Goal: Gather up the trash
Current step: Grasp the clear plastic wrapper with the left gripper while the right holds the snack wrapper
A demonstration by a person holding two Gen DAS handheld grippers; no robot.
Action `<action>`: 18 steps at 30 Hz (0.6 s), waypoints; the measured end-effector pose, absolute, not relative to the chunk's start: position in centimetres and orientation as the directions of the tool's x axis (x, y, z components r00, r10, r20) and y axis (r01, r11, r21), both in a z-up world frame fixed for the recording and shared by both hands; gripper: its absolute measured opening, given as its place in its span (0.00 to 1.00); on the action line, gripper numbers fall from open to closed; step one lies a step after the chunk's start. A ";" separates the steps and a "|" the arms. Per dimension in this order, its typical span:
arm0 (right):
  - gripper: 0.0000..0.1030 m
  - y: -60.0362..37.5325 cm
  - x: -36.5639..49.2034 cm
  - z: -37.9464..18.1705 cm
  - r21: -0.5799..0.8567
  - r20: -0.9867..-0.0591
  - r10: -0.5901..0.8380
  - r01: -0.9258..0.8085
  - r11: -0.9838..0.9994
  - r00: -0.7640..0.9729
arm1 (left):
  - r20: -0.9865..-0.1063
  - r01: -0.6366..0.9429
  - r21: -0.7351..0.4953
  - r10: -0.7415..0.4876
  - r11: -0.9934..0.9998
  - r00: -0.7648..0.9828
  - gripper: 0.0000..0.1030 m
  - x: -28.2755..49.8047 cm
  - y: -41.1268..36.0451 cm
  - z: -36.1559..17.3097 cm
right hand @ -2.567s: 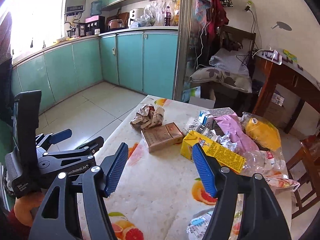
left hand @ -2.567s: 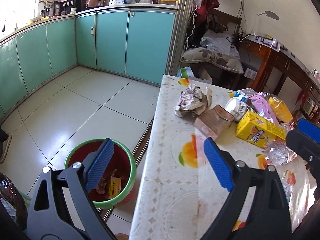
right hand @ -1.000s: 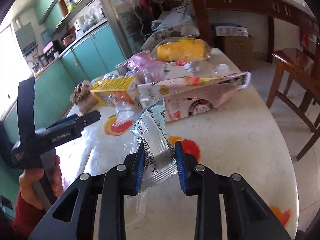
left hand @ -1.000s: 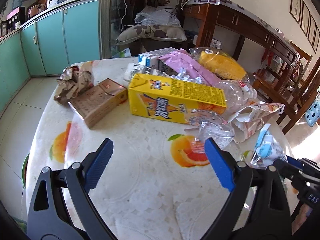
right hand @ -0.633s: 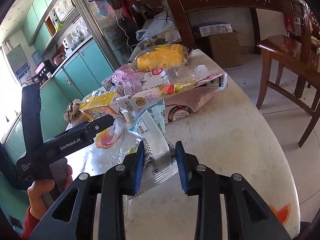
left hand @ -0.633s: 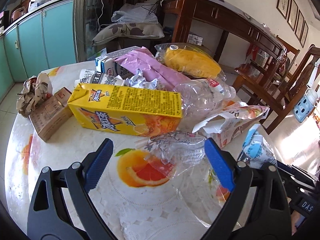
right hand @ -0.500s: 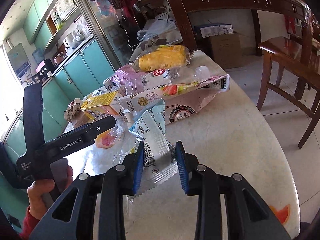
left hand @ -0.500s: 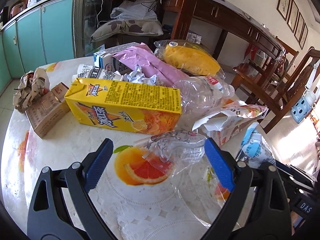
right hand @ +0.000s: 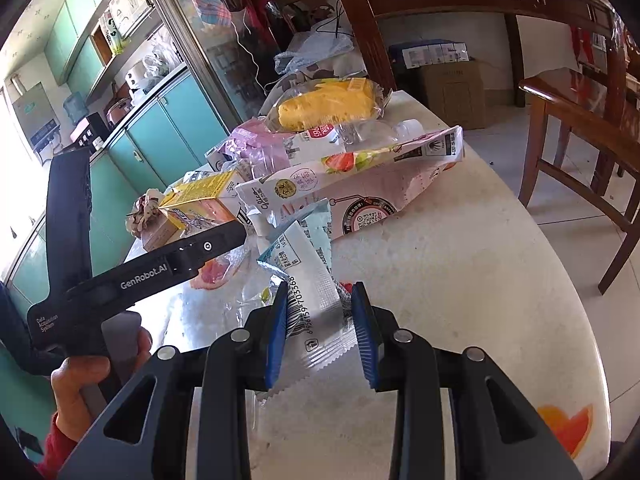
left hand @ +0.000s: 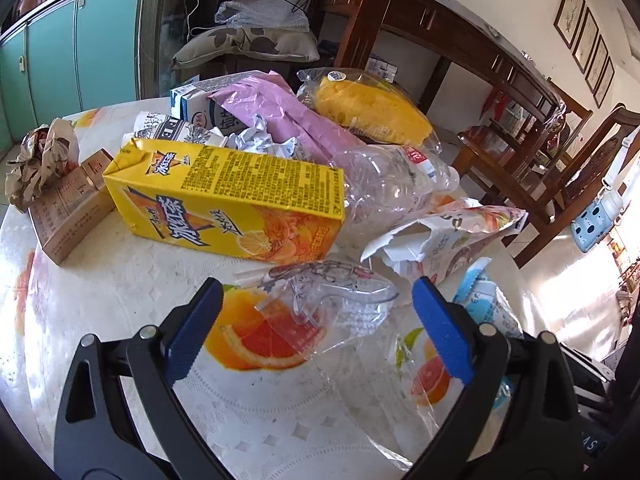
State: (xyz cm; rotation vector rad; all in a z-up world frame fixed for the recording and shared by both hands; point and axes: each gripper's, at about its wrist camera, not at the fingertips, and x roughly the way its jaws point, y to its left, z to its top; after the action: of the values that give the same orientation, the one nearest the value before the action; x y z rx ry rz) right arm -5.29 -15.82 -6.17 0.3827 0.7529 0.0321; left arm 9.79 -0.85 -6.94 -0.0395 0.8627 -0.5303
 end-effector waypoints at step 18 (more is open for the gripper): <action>0.29 -11.8 -6.1 -3.5 0.294 -0.629 0.164 0.038 0.955 0.760 | -0.658 0.455 -0.124 -0.416 0.882 0.627 0.11 5.1 3.5 -4.1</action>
State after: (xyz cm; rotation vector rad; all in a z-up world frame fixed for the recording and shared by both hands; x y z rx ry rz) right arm -6.12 -11.81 -3.52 0.2996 0.7071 0.0699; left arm 5.08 3.48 -4.10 0.0561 0.7397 -0.4998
